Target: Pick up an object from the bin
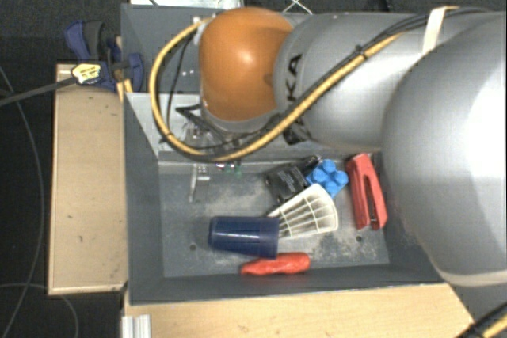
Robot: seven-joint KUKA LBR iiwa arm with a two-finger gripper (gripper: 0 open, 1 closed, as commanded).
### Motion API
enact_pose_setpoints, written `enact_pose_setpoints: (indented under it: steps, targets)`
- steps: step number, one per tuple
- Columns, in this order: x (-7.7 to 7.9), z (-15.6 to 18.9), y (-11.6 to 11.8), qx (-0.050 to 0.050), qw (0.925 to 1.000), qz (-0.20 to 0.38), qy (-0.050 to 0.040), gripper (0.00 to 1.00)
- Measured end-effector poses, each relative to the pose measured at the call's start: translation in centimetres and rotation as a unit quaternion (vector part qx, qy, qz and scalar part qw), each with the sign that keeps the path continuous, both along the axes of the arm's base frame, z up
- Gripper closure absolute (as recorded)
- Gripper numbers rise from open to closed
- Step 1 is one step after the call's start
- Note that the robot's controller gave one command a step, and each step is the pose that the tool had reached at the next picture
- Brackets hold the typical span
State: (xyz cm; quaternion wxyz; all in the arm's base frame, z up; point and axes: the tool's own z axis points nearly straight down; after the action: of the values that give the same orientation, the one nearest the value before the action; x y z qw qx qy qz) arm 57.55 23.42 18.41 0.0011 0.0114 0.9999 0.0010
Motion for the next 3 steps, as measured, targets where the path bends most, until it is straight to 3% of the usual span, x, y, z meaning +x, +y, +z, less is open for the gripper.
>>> enact_pose_setpoints:
  steps: [1, 2, 3]
  targets:
    - [0.0, 0.0, 0.0, 0.0, 1.0, 0.0, 0.0001, 0.0]
    - [-4.4, -7.0, 0.7, 0.0, 0.9998, 0.02, 0.0011, 0.0]
    - [-5.1, -6.2, 0.5, 0.0, 0.9991, 0.042, -0.001, 0.0]
